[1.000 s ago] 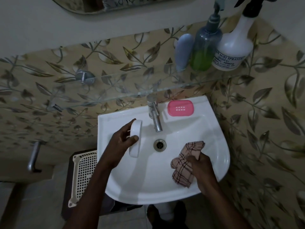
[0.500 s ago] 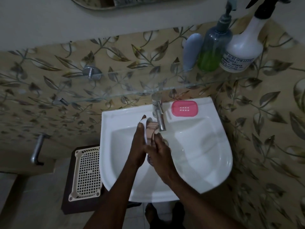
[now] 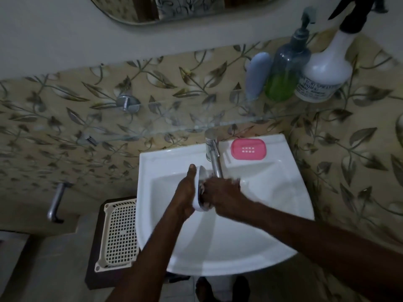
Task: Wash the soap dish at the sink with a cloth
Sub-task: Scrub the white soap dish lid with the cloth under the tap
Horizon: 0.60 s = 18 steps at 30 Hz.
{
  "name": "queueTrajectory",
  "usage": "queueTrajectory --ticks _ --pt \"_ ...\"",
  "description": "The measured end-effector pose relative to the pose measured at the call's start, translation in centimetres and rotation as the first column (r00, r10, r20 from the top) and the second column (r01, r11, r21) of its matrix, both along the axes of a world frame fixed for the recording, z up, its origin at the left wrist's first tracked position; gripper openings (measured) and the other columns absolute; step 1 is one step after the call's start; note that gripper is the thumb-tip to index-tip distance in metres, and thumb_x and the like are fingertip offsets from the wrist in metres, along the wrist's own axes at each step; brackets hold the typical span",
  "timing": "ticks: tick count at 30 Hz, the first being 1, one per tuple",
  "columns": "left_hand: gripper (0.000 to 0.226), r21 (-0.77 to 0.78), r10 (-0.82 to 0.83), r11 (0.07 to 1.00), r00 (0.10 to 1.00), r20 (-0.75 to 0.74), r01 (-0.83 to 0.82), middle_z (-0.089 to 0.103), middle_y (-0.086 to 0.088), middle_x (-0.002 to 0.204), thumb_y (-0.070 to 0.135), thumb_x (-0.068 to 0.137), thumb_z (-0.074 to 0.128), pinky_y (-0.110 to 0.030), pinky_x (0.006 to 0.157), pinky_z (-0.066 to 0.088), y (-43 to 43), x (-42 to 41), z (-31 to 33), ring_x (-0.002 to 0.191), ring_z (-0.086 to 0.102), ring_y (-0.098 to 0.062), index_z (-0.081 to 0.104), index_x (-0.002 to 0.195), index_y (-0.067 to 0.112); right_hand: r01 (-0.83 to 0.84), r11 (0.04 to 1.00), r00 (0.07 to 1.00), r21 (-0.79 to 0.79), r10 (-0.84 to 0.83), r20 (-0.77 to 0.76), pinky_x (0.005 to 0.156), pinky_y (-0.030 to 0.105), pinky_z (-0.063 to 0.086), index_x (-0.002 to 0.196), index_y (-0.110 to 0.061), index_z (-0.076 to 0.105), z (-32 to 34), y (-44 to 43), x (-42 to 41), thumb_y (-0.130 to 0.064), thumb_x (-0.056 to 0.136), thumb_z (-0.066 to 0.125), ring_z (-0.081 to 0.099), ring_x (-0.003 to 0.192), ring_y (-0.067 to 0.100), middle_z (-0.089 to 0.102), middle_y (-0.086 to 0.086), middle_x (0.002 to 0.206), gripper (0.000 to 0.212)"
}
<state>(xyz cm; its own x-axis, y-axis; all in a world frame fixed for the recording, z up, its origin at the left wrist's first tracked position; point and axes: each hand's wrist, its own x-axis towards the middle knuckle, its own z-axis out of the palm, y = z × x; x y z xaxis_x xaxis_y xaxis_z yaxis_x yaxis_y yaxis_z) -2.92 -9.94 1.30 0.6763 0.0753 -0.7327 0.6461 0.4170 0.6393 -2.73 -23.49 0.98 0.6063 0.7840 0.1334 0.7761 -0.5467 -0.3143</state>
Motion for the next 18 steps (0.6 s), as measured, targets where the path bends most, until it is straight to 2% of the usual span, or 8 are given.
queueTrajectory --ticks 3,7,8,10,13,15,16,18 --pt "0.054 0.167 0.104 0.978 0.986 0.133 -0.126 0.080 0.000 0.080 0.069 0.090 0.044 -0.029 0.060 0.059 -0.2 -1.0 -1.4 0.071 0.076 -0.018 0.071 0.107 0.025 0.359 0.933 0.775 -0.003 -0.300 -0.556 0.087 0.044 0.051 0.084 -0.003 0.071 0.4 1.4 -2.0 0.003 0.079 0.053 0.067 0.093 0.036 0.073 0.017 0.093 0.019" --pt "0.057 0.517 -0.200 0.832 0.761 0.617 -0.200 0.056 0.022 0.142 0.066 0.096 0.031 -0.007 0.093 0.044 -0.5 -4.6 -3.2 0.118 0.058 0.009 0.048 0.144 0.039 0.751 0.645 0.276 0.143 -0.110 -0.955 0.059 0.032 0.047 0.058 -0.004 0.056 2.9 1.2 -1.7 0.013 0.076 0.039 0.058 0.057 0.023 0.055 0.012 0.059 0.029" --pt "0.063 0.584 -0.311 0.792 0.704 0.639 -0.179 0.050 0.020 0.148 0.071 0.093 0.032 -0.012 0.101 0.042 -0.1 -5.3 -4.4 0.128 0.053 0.003 0.038 0.149 0.043 0.823 0.557 0.126 0.112 0.013 -0.992 0.056 0.028 0.044 0.055 -0.007 0.051 3.4 1.1 -1.4 0.012 0.072 0.040 0.054 0.053 0.019 0.049 0.008 0.057 0.028" --pt "0.078 0.598 -0.379 0.791 0.661 0.647 -0.132 0.044 0.001 0.152 0.086 0.077 0.040 -0.036 0.111 0.039 0.8 -6.3 -5.1 0.140 0.045 -0.020 0.025 0.147 0.058 0.845 0.520 -0.032 0.126 0.284 -0.958 0.052 0.022 0.045 0.052 -0.009 0.052 4.6 0.5 -1.1 0.003 0.065 0.044 0.054 0.050 0.016 0.050 0.006 0.056 0.019" --pt "0.083 0.684 -0.518 0.729 0.623 0.586 -0.037 0.033 -0.015 0.154 0.083 0.079 0.042 -0.058 0.115 0.031 2.4 -5.9 -5.1 0.144 0.033 -0.038 0.014 0.151 0.052 0.785 0.560 -0.027 0.264 0.457 -0.889 0.071 0.031 0.057 0.088 -0.004 0.075 5.0 -0.2 -1.8 0.000 0.074 0.056 0.070 0.076 0.025 0.072 0.013 0.081 0.024" --pt "0.080 0.704 -0.633 0.698 0.574 0.519 0.134 0.019 -0.012 0.162 0.079 0.086 0.034 -0.054 0.121 0.024 2.8 -5.7 -4.4 0.151 0.022 -0.028 0.008 0.154 0.046 0.800 0.529 0.092 0.281 0.356 -0.930 0.073 0.036 0.060 0.102 -0.003 0.073 4.4 -0.5 -2.4 0.002 0.076 0.067 0.073 0.084 0.031 0.075 0.019 0.093 0.026" --pt "0.080 0.553 -0.542 0.806 0.641 0.544 0.212 0.015 -0.007 0.165 0.082 0.083 0.034 -0.051 0.122 0.024 2.8 -5.9 -3.7 0.151 0.023 -0.021 0.011 0.153 0.051 0.797 0.530 0.185 0.291 0.244 -0.952 0.073 0.040 0.061 0.101 -0.002 0.071 3.9 -0.9 -2.6 0.001 0.075 0.072 0.073 0.086 0.034 0.075 0.020 0.094 0.026" --pt "0.095 -0.079 -0.111 0.984 0.902 0.416 0.158 0.033 -0.011 0.162 0.093 0.066 0.042 -0.056 0.115 0.035 3.2 -5.7 -2.0 0.140 0.045 -0.028 0.031 0.149 0.049 0.693 0.648 0.424 0.317 -0.011 -0.905 0.077 0.043 0.060 0.096 -0.002 0.069 3.1 -1.6 -2.9 -0.005 0.074 0.076 0.071 0.087 0.037 0.074 0.019 0.092 0.023"
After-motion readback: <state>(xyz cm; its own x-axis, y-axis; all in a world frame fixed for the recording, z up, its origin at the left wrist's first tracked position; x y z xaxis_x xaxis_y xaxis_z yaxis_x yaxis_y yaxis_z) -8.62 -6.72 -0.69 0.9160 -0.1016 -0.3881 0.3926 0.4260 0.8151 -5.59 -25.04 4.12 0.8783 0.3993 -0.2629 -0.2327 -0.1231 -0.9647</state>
